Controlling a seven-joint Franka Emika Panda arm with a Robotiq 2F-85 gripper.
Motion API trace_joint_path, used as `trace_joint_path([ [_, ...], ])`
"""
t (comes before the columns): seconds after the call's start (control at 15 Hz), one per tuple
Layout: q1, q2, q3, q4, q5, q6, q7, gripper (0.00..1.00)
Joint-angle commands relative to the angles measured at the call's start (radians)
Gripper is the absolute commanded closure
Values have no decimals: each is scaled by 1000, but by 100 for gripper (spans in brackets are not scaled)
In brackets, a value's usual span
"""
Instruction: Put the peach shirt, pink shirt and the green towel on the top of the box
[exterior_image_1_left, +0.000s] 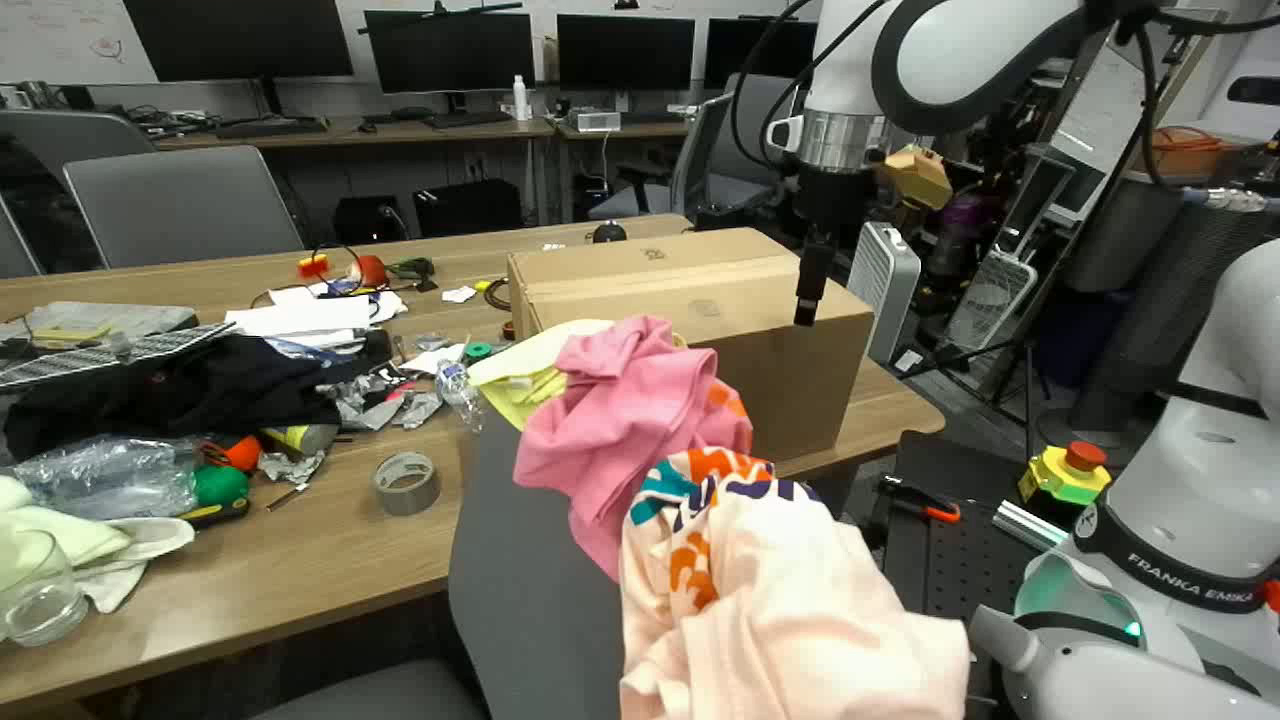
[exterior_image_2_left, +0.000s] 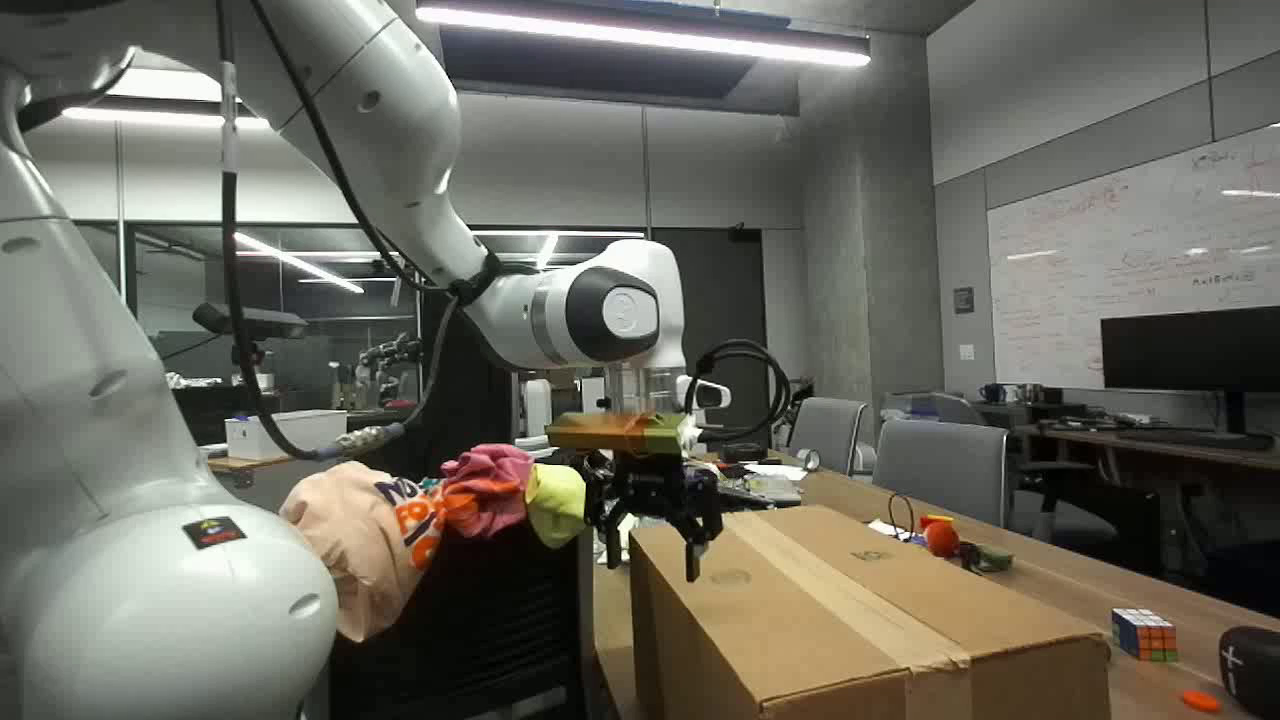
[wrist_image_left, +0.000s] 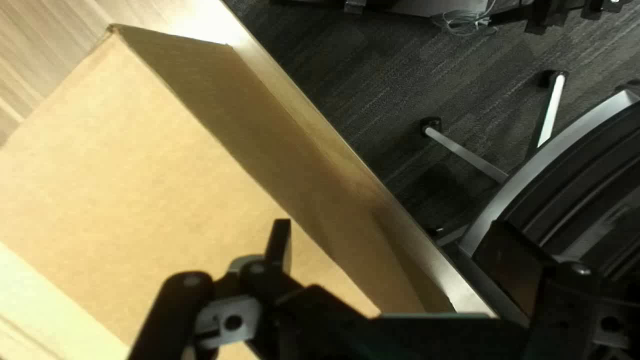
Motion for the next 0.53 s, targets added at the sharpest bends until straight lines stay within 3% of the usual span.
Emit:
trace_joint_path([
  [0.0, -6, 0, 6, 1, 3, -2, -2, 0],
  [0.47, -10, -4, 17, -3, -19, 4, 5, 0],
])
